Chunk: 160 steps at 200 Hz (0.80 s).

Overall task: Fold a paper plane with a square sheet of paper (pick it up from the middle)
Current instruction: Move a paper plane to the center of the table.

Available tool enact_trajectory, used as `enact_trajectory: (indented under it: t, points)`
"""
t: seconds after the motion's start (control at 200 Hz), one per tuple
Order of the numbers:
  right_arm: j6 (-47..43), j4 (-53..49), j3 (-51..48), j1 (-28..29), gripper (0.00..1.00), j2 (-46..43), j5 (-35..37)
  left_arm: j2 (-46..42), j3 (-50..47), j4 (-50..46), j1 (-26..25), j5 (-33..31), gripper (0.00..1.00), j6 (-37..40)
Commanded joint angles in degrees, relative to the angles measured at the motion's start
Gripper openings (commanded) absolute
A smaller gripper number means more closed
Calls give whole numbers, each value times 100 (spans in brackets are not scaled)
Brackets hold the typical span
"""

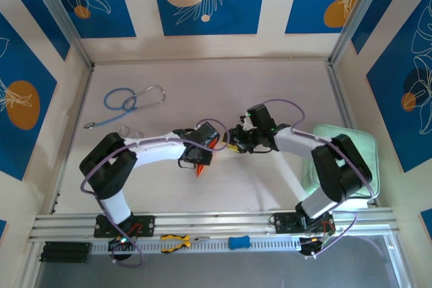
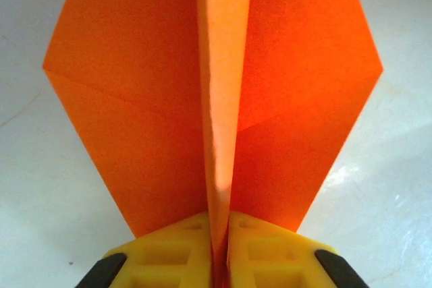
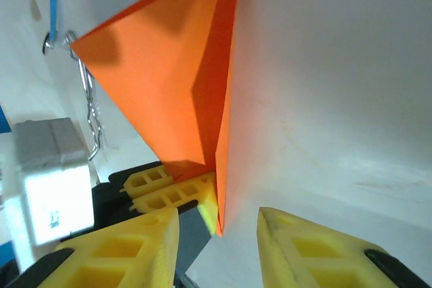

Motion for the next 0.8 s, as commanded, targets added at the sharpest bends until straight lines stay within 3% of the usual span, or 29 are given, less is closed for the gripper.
enact_trajectory:
  t: [0.0, 0.41, 0.795]
  points:
    - [-156, -401, -300, -193, 37, -348, 84, 260, 396, -512, -148, -316, 13, -448]
    - [-95, -263, -783, -430, 38, -845, -41, 718, 1009, -1002, -245, -285, 13, -990]
    - [-91, -124, -878, -473, 39, -796, -146, 896, 1109, -1153, -298, -488, 23, -990]
